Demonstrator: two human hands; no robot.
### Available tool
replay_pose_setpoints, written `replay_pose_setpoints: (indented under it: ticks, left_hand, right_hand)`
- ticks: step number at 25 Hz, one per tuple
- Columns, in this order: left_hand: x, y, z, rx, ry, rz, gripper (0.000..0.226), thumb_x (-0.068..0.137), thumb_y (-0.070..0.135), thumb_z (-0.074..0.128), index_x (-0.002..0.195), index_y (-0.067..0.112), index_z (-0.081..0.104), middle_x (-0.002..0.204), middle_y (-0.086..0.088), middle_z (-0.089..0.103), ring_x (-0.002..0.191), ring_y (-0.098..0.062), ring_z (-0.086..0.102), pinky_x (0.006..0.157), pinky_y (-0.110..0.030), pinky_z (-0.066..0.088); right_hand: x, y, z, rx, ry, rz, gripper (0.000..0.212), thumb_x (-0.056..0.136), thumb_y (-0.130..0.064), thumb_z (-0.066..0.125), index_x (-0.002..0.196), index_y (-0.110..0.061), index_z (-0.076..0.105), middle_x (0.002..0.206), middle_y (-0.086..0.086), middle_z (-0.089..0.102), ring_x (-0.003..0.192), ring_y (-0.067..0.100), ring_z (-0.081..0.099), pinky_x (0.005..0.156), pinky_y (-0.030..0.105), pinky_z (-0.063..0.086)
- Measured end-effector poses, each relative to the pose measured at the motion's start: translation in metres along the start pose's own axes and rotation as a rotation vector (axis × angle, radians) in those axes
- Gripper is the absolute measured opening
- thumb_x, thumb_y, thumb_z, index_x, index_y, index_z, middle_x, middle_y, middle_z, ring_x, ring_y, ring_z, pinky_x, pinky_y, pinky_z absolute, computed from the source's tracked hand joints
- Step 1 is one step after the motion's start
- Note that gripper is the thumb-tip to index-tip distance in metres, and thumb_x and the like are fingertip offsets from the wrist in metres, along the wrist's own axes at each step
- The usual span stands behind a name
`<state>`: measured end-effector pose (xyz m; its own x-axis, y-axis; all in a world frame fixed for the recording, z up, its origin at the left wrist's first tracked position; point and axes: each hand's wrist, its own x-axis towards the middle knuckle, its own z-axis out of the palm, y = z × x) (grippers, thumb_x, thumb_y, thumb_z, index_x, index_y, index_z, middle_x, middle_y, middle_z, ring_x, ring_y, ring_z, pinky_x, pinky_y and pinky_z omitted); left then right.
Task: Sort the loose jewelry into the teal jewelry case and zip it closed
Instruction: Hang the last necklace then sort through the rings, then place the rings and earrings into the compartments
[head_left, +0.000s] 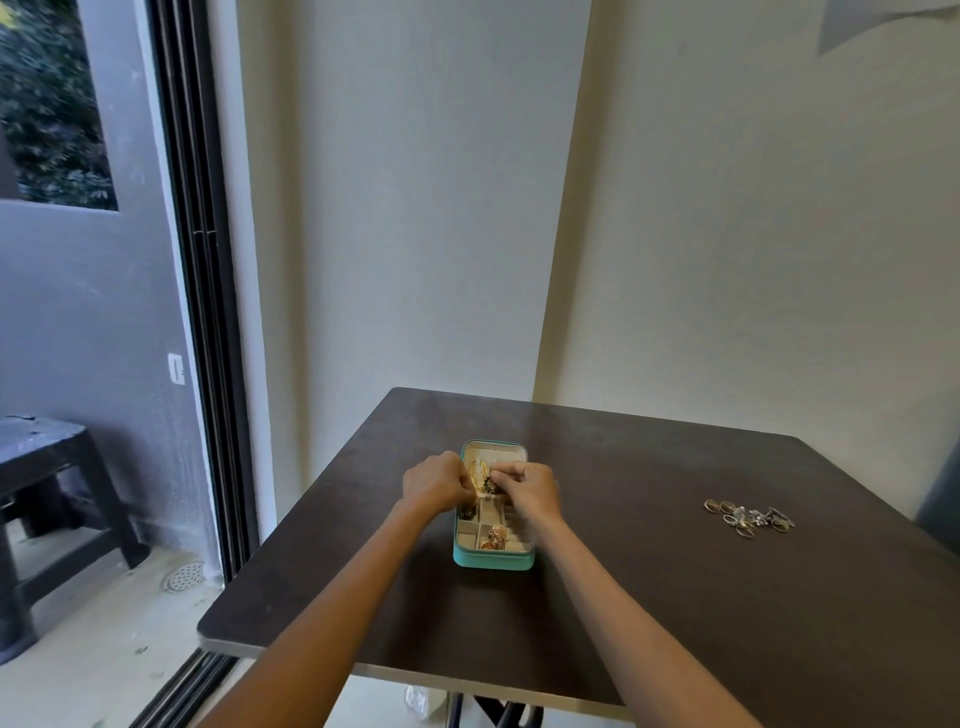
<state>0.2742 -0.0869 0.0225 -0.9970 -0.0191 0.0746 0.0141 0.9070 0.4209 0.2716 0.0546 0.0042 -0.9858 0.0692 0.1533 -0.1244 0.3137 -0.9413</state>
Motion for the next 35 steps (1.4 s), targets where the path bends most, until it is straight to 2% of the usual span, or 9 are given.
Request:
replay_pose_setpoints:
  ticks: [2, 6, 11, 14, 19, 24, 27, 32, 35]
  left_hand:
    - [0.001, 0.001, 0.002, 0.015, 0.006, -0.011, 0.015, 0.081, 0.029, 0.068, 0.092, 0.019, 0.069, 0.096, 0.003, 0.07, 0.088, -0.013, 0.065, 0.075, -0.03, 0.053]
    - [0.0, -0.003, 0.001, -0.024, 0.035, -0.054, 0.009, 0.085, 0.023, 0.063, 0.093, 0.019, 0.064, 0.098, 0.001, 0.068, 0.091, -0.016, 0.064, 0.077, -0.03, 0.051]
    - [0.0, -0.011, -0.002, -0.103, 0.048, -0.108, 0.003, 0.084, 0.02, 0.063, 0.084, 0.023, 0.064, 0.096, 0.002, 0.071, 0.093, -0.015, 0.064, 0.084, -0.033, 0.051]
    - [-0.002, -0.012, -0.002, -0.067, 0.017, -0.083, 0.007, 0.083, 0.028, 0.067, 0.087, 0.023, 0.069, 0.096, 0.005, 0.07, 0.092, -0.013, 0.063, 0.079, -0.032, 0.049]
    - [-0.001, -0.013, -0.003, -0.042, -0.047, -0.054, 0.011, 0.081, 0.031, 0.07, 0.09, 0.024, 0.07, 0.099, 0.008, 0.07, 0.093, -0.011, 0.062, 0.08, -0.03, 0.048]
    - [-0.001, -0.007, -0.003, 0.022, -0.09, -0.014, 0.016, 0.084, 0.031, 0.067, 0.096, 0.021, 0.069, 0.1, 0.005, 0.068, 0.088, -0.009, 0.059, 0.074, -0.026, 0.045]
    - [-0.001, -0.001, -0.003, 0.001, -0.083, -0.019, 0.016, 0.085, 0.032, 0.064, 0.096, 0.021, 0.067, 0.098, 0.002, 0.069, 0.089, -0.012, 0.063, 0.072, -0.026, 0.047]
    - [0.002, 0.052, 0.004, -0.139, 0.073, 0.073, 0.016, 0.091, 0.031, 0.056, 0.094, 0.02, 0.066, 0.095, -0.002, 0.067, 0.087, -0.019, 0.063, 0.075, -0.033, 0.049]
    - [0.004, 0.105, 0.024, -0.299, 0.061, 0.131, 0.015, 0.09, 0.023, 0.055, 0.097, 0.015, 0.065, 0.098, -0.008, 0.067, 0.093, -0.025, 0.062, 0.082, -0.037, 0.049]
  right_hand:
    - [-0.003, -0.002, 0.001, -0.047, -0.035, -0.007, 0.017, 0.086, -0.01, 0.067, 0.101, -0.013, 0.074, 0.097, 0.001, 0.073, 0.084, 0.013, 0.068, 0.084, 0.029, 0.056]
    - [-0.003, -0.012, 0.002, -0.081, -0.159, 0.057, 0.021, 0.091, -0.005, 0.059, 0.107, -0.011, 0.071, 0.089, 0.004, 0.07, 0.063, 0.007, 0.063, 0.06, 0.015, 0.055]
    - [-0.002, -0.023, 0.006, -0.237, -0.238, 0.11, 0.016, 0.085, -0.004, 0.067, 0.1, -0.008, 0.07, 0.079, 0.008, 0.069, 0.051, 0.007, 0.061, 0.063, 0.023, 0.059]
    - [-0.003, -0.022, 0.009, -0.281, -0.227, 0.1, 0.01, 0.083, -0.006, 0.069, 0.092, -0.012, 0.068, 0.072, 0.006, 0.067, 0.054, 0.01, 0.061, 0.059, 0.025, 0.058]
    - [0.001, -0.014, 0.011, -0.379, -0.089, 0.042, 0.028, 0.08, -0.008, 0.069, 0.065, -0.029, 0.057, 0.102, 0.008, 0.07, 0.096, 0.025, 0.067, 0.085, 0.043, 0.056]
    - [0.001, -0.014, 0.006, -0.394, -0.14, 0.065, 0.029, 0.079, -0.005, 0.069, 0.07, -0.028, 0.054, 0.106, 0.005, 0.066, 0.101, 0.022, 0.063, 0.089, 0.038, 0.054]
    - [0.0, -0.017, 0.001, -0.358, -0.148, 0.074, 0.023, 0.083, -0.006, 0.063, 0.075, -0.026, 0.055, 0.1, 0.003, 0.065, 0.093, 0.017, 0.064, 0.084, 0.031, 0.054]
    - [0.006, -0.018, -0.03, -0.293, -0.004, 0.015, 0.006, 0.088, -0.022, 0.057, 0.083, -0.024, 0.057, 0.094, 0.001, 0.069, 0.097, 0.019, 0.064, 0.09, 0.041, 0.05]
    - [0.007, -0.011, -0.072, -0.294, 0.102, 0.057, 0.014, 0.093, -0.021, 0.05, 0.099, -0.015, 0.061, 0.104, 0.005, 0.067, 0.099, 0.023, 0.062, 0.086, 0.038, 0.05]
